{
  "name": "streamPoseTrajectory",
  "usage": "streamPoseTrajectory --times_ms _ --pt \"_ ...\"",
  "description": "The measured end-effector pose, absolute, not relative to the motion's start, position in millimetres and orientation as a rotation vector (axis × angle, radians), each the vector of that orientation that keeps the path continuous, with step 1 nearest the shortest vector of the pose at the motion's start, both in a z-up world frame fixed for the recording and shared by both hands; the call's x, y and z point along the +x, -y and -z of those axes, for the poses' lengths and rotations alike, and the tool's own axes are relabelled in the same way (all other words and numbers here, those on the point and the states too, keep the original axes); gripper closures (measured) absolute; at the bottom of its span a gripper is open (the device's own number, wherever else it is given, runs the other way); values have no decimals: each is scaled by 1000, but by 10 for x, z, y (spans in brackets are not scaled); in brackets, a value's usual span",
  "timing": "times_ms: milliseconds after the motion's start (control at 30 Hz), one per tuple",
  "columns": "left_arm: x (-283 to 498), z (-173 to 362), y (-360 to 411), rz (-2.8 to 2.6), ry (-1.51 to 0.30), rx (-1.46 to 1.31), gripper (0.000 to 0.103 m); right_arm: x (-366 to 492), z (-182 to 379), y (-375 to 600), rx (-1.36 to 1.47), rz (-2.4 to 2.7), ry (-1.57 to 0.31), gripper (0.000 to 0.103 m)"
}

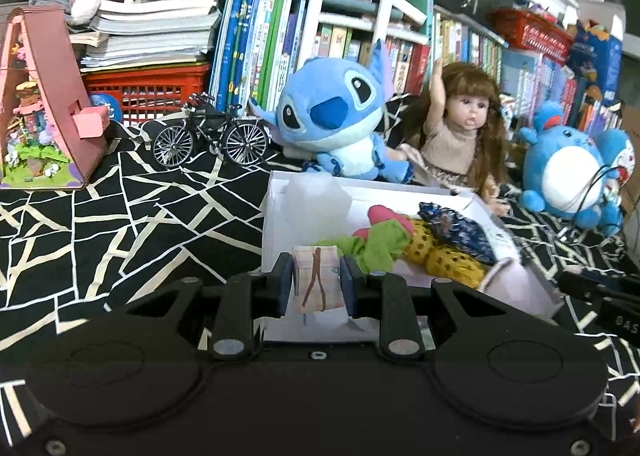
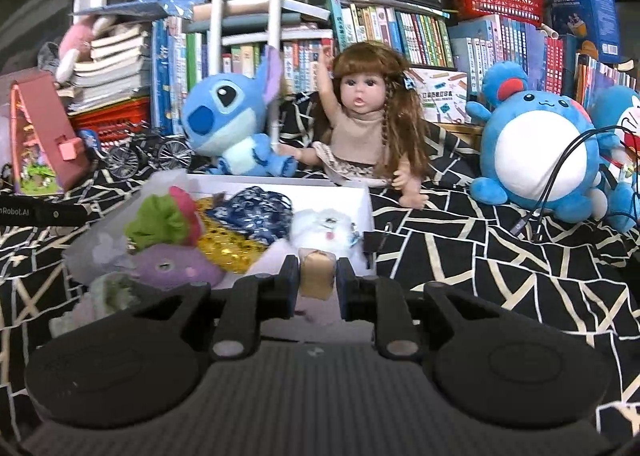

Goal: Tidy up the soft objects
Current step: 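Carry the pink package over the box with left tool while right tool carries the tan block there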

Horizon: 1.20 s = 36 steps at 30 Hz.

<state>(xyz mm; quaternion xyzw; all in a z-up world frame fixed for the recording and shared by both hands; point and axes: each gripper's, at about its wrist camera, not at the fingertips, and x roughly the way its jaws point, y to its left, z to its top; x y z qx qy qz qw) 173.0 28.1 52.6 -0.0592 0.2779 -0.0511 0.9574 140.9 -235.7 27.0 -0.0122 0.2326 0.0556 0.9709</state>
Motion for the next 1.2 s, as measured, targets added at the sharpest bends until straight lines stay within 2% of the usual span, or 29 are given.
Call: streamPoseTrajectory --times_ms 933,1067,1133,1200 --pt "2147 -177 -101 103 -661 -102 79 1772 0 2378 34 -120 -582 78" --pt "2140 -191 -98 107 -660 -104 78 1765 -16 2408 48 -119 -578 73" --pt "2119 -212 -97 113 -651 -106 77 1750 -33 2421 55 -121 -570 61" --pt "2095 -238 -94 115 -641 -103 69 1733 -53 2431 61 -128 -559 50"
